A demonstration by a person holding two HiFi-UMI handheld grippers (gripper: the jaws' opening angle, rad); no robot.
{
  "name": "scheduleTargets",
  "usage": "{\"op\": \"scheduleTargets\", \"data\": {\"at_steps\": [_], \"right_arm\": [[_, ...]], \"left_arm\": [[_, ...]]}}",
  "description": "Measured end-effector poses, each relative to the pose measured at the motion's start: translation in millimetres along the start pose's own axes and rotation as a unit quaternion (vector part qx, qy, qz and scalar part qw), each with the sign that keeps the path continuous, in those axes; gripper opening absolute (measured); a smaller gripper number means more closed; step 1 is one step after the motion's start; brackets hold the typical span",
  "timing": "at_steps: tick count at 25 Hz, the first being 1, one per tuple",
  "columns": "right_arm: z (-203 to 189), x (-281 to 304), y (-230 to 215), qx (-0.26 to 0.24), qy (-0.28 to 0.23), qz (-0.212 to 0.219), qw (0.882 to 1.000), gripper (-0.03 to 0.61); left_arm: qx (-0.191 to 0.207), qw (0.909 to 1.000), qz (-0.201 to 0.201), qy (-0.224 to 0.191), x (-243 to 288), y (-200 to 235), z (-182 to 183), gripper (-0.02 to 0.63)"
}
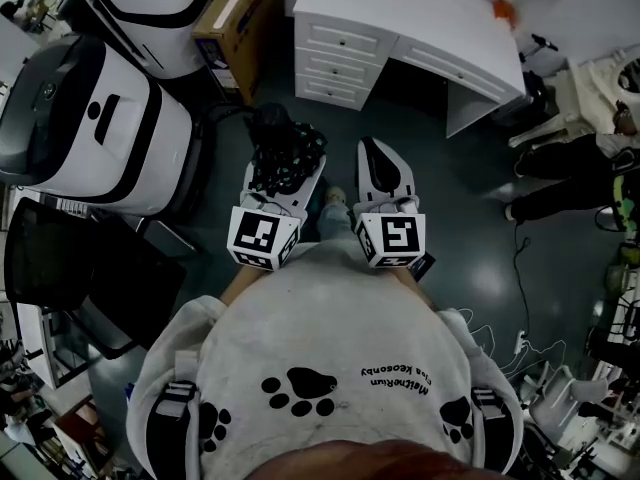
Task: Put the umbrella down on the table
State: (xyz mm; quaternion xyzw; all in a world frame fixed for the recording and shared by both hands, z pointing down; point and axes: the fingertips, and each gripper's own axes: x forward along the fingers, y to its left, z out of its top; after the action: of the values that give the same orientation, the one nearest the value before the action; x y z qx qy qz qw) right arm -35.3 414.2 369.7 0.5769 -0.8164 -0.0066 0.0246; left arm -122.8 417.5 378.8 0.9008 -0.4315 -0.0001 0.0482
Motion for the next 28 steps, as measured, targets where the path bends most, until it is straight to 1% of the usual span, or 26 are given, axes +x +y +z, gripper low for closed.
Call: {"op": "scheduleTargets", "data": {"at_steps": [3,9,18,23,28], "right_arm": [[-0.7,23.8,-15.7,0.004,0.006,0.016,1.0,0.04],[4.1,77.3,-57.0,0.01,0.013,0.042,0.999,0.04],[7.6,150.7,-119.2,0.016,0.007,0.084,0.996,0.04],[4.3,177.2,-136.6,0.028,0.009,0.095,0.995,0.04],[-3.1,193.6,-138.9,0.038,0.017,0.107,0.993,0.04]], "left_arm": [[-0.006,0.9999,0.009,0.007,23.3,7.5,-1.1,0.241],[-0.012,0.9992,0.038,0.005,79.6,31.4,11.0,0.241],[-0.017,0.9968,0.078,0.002,162.3,54.8,20.1,0.241],[-0.016,0.9952,0.096,0.007,183.8,68.0,19.5,0.241],[-0.02,0.9932,0.114,0.014,189.7,81.1,15.3,0.241]]}}
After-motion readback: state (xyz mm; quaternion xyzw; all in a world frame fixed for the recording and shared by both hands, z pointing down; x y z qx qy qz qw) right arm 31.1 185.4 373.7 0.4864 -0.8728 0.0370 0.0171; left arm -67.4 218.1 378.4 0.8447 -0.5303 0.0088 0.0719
